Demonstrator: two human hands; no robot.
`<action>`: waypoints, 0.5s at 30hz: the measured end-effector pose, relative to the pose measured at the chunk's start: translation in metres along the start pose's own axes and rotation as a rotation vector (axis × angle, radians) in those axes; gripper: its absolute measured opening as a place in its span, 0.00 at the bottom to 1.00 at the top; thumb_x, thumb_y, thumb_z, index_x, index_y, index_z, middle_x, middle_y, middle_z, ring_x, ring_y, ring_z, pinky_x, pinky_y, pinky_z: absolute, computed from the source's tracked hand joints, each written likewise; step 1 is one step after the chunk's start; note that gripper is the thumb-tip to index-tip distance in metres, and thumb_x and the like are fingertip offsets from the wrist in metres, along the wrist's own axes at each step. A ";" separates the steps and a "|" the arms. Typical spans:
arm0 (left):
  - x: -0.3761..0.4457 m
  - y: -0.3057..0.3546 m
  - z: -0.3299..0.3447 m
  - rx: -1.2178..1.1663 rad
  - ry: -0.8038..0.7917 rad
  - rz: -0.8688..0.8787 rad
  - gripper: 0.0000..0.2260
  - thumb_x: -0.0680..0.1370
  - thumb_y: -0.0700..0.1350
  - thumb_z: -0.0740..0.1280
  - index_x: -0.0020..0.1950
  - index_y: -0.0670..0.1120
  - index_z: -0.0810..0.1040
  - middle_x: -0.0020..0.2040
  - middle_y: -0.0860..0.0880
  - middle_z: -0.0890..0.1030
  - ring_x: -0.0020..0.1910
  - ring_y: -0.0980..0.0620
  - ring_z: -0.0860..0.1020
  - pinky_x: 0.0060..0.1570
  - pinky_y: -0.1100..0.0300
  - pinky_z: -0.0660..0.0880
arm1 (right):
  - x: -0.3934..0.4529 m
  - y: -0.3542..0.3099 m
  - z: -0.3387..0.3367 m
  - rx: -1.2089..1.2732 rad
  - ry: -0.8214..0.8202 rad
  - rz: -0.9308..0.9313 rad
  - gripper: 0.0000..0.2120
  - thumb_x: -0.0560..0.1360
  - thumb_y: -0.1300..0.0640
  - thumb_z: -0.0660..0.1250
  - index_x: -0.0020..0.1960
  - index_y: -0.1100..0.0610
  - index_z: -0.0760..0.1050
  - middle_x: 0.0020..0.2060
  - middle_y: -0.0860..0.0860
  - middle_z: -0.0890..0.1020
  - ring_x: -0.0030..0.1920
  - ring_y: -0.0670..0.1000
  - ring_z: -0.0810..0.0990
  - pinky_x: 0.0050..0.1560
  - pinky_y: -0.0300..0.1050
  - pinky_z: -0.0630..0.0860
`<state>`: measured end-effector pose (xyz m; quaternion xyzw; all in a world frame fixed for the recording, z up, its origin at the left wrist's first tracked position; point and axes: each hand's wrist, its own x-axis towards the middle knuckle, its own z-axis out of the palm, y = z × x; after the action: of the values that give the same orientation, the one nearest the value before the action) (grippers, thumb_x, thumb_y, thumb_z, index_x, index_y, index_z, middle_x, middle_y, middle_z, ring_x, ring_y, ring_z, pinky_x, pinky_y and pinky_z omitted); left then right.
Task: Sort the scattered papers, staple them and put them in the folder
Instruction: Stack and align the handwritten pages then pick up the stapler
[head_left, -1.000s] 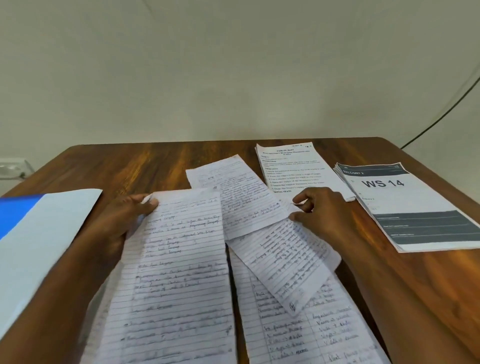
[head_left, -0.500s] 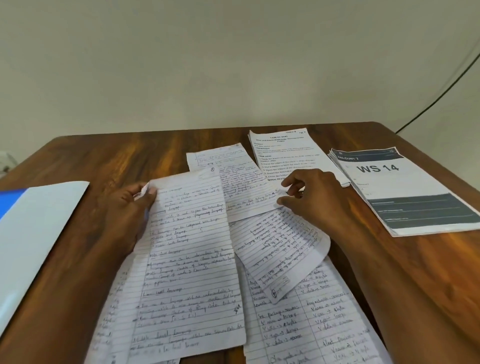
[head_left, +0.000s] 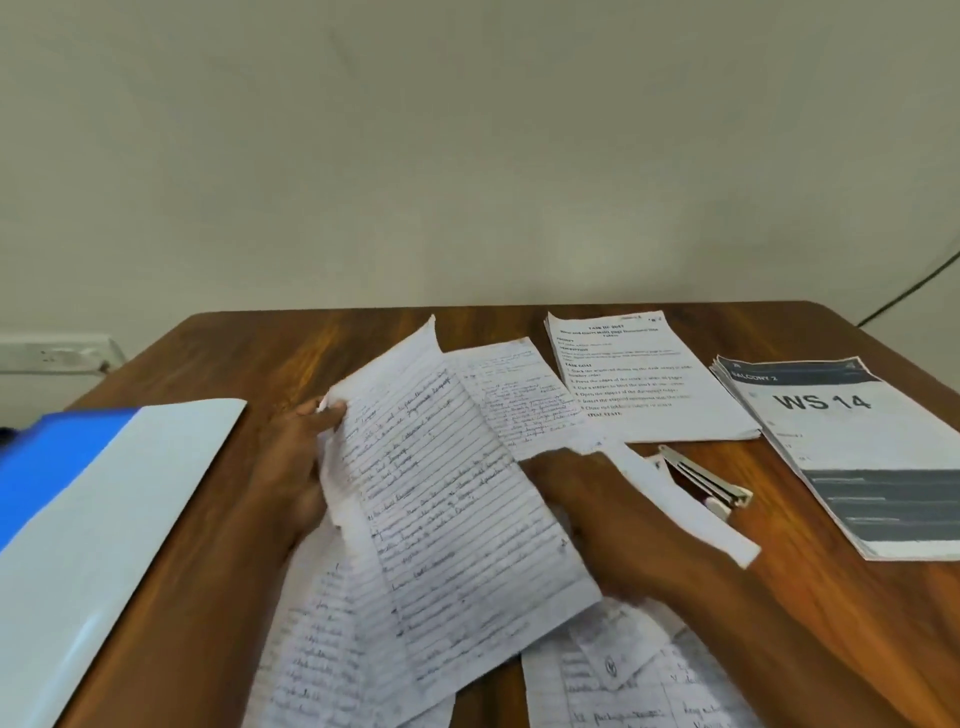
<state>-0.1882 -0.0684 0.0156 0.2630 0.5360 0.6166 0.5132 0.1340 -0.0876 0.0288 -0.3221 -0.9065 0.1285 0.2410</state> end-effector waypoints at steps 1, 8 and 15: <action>-0.003 0.007 -0.006 0.051 0.006 -0.027 0.12 0.88 0.46 0.59 0.61 0.43 0.79 0.54 0.47 0.86 0.66 0.44 0.77 0.55 0.57 0.75 | 0.002 -0.005 0.004 0.010 -0.048 -0.050 0.15 0.78 0.55 0.70 0.64 0.49 0.80 0.63 0.43 0.81 0.61 0.41 0.79 0.59 0.45 0.78; -0.020 0.037 -0.029 0.357 0.099 0.019 0.07 0.85 0.49 0.65 0.60 0.48 0.75 0.57 0.47 0.79 0.49 0.49 0.76 0.54 0.63 0.71 | 0.005 -0.022 0.029 -0.098 -0.415 -0.036 0.30 0.79 0.34 0.62 0.78 0.29 0.56 0.83 0.36 0.43 0.82 0.41 0.37 0.82 0.57 0.40; 0.041 0.013 -0.119 0.346 0.008 -0.022 0.43 0.57 0.67 0.85 0.65 0.46 0.82 0.60 0.41 0.86 0.65 0.38 0.81 0.74 0.38 0.71 | 0.004 -0.007 0.003 -0.025 -0.302 0.043 0.26 0.68 0.22 0.66 0.64 0.27 0.76 0.82 0.35 0.51 0.80 0.34 0.41 0.80 0.44 0.43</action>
<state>-0.3106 -0.0767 -0.0161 0.3390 0.6391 0.5104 0.4648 0.1260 -0.0911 0.0303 -0.3213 -0.9269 0.1694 0.0951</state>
